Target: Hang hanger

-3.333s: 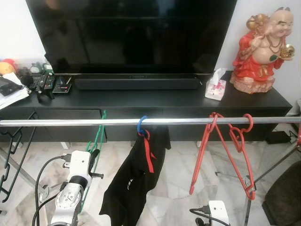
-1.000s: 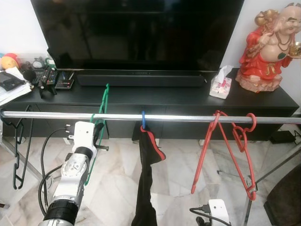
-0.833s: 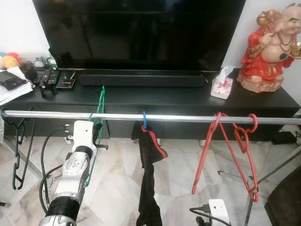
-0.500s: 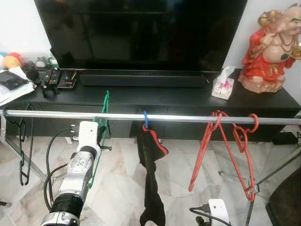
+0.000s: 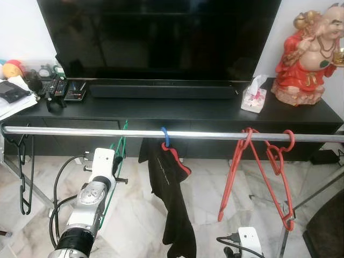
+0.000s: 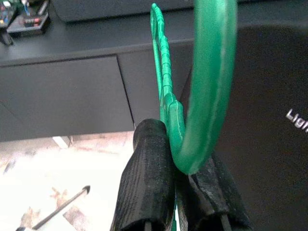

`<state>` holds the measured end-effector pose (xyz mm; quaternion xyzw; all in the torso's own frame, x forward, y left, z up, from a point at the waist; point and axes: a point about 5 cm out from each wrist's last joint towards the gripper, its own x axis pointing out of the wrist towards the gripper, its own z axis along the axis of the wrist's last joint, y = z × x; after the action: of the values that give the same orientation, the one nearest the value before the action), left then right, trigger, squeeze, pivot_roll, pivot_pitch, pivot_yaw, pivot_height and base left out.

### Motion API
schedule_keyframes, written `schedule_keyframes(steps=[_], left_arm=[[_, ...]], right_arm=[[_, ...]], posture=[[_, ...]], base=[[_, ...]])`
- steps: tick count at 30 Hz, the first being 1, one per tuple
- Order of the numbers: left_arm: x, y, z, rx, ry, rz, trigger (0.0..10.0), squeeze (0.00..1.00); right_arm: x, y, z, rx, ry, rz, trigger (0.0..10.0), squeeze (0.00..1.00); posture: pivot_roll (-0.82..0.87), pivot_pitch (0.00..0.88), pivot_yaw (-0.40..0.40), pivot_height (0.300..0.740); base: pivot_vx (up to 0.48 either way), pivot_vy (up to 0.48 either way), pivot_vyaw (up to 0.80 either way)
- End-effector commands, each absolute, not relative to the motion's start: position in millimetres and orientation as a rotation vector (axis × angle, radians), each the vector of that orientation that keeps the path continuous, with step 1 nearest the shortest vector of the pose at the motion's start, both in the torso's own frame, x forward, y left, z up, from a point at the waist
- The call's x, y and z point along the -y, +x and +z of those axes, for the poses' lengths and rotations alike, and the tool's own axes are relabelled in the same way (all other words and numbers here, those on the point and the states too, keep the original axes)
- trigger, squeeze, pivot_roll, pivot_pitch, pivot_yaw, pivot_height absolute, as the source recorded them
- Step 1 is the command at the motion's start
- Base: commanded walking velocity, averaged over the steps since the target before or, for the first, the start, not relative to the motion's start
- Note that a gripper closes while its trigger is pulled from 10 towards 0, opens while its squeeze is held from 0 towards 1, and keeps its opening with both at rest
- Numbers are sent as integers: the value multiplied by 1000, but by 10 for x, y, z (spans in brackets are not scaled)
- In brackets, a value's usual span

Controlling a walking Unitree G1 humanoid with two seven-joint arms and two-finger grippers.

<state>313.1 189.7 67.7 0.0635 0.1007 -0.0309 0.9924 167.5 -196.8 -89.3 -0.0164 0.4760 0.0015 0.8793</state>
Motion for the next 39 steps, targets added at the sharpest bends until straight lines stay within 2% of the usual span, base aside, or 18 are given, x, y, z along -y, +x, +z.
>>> schedule_keyframes(steps=[1, 5, 10, 16, 26, 32, 39], left_arm=[[-1896, 3126, 767, -149, 128, -78, 10000, 0], [-1918, 3021, 852, -62, 132, -113, 10000, 0], [-1966, 2862, 840, -46, 171, -178, 10000, 0], [-1994, 2805, 868, -32, 183, -198, 10000, 0], [-2003, 3029, 1113, 43, 136, -104, 10000, 0], [-2020, 3188, 1177, 17, 111, -59, 10000, 0], [-1924, 3325, 1230, -38, 147, -85, 10000, 0]], right_arm=[[1973, 1673, -893, -996, -39, 6, 10000, 0], [1974, 1671, -894, -995, -39, 5, 10000, 0], [1974, 1671, -894, -995, -38, 5, 10000, 0], [1975, 1669, -895, -997, -40, 7, 10000, 0], [1976, 1671, -894, -995, -39, 1, 10000, 0], [1972, 1674, -893, -995, -38, 4, 10000, 0], [1979, 1678, -891, -994, -39, 1, 10000, 0]], posture=[[-52, 0, -36, 740], [-53, 0, -34, 740], [-47, 0, -35, 740], [-45, 0, -36, 740], [-53, 0, -35, 740], [-51, 0, -36, 740], [-54, 0, -38, 740]], base=[[0, 0, 0], [0, 0, 0], [0, 0, 0], [0, 0, 0], [0, 0, 0], [0, 0, 0], [0, 0, 0]])
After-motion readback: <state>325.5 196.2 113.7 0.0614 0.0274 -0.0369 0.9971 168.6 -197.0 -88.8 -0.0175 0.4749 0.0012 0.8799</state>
